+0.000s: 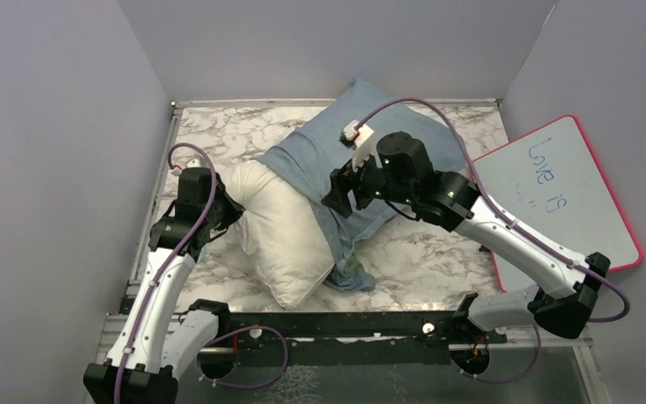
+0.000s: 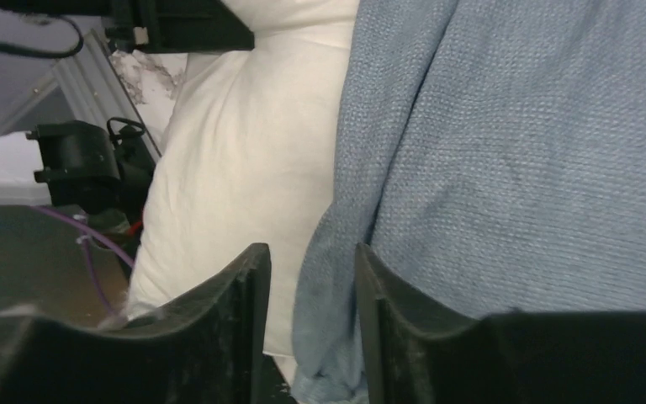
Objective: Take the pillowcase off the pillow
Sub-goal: Remove the pillow from the pillowcase.
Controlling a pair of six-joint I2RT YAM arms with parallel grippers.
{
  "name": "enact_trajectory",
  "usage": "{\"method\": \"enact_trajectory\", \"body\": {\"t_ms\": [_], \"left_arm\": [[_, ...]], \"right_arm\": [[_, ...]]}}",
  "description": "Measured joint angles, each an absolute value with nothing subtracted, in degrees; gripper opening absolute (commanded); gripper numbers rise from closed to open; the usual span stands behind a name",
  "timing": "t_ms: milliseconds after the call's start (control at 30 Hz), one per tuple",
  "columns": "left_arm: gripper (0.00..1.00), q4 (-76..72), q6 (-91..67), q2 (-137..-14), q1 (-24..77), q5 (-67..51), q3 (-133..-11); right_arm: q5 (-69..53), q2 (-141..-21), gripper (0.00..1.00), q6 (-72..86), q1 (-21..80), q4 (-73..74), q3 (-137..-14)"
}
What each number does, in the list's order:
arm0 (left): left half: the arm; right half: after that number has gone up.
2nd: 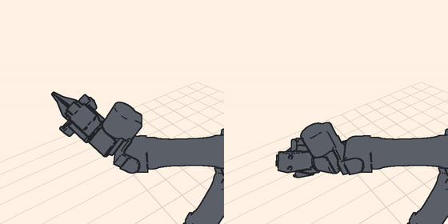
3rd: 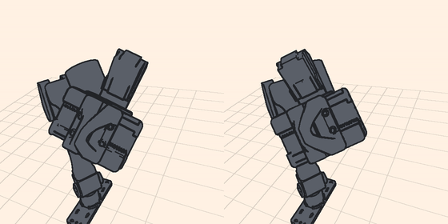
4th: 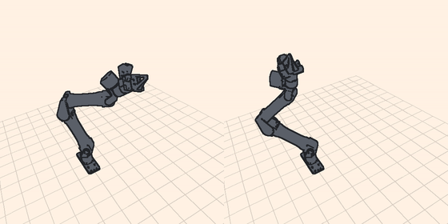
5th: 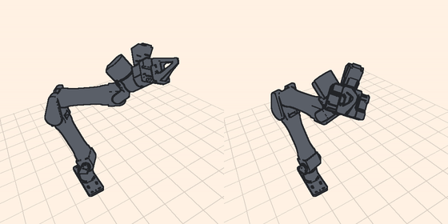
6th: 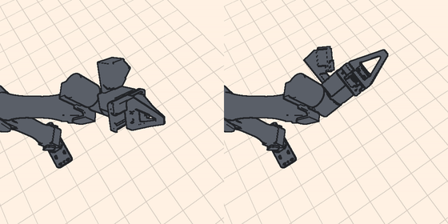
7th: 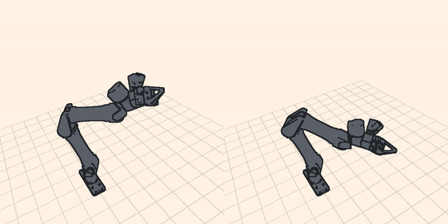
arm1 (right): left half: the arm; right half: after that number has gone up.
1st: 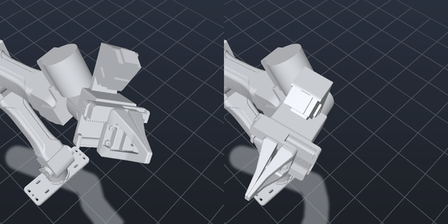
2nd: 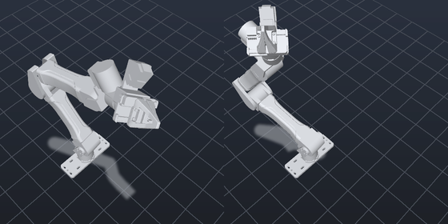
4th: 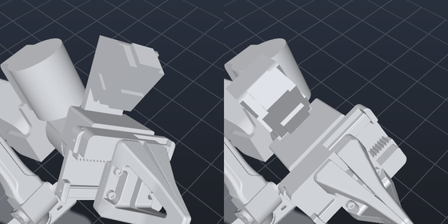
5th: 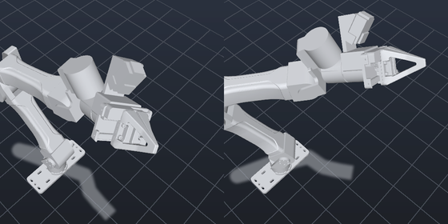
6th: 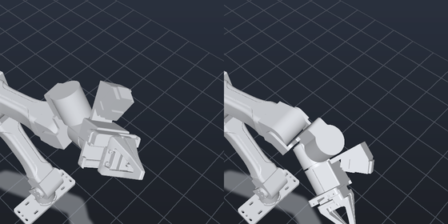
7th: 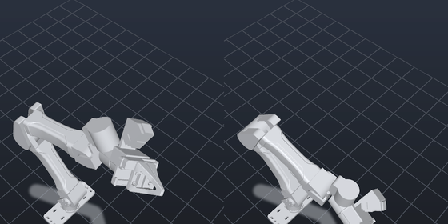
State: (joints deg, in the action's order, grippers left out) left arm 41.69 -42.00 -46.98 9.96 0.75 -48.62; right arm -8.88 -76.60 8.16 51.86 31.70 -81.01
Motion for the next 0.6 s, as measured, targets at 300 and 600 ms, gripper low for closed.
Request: {"method": "enact_trajectory", "body": {"t_ms": [300,600], "left_arm": [[0.00,43.4,-32.8,-55.0,7.4,2.1,-55.3],[0.00,43.4,-30.4,-55.7,6.7,0.4,-55.7]], "right_arm": [[10.2,-78.5,0.91,10.2,35.0,32.7,-90.7],[-5.9,-98.5,0.95,18.5,6.6,33.6,-103.7]]}}
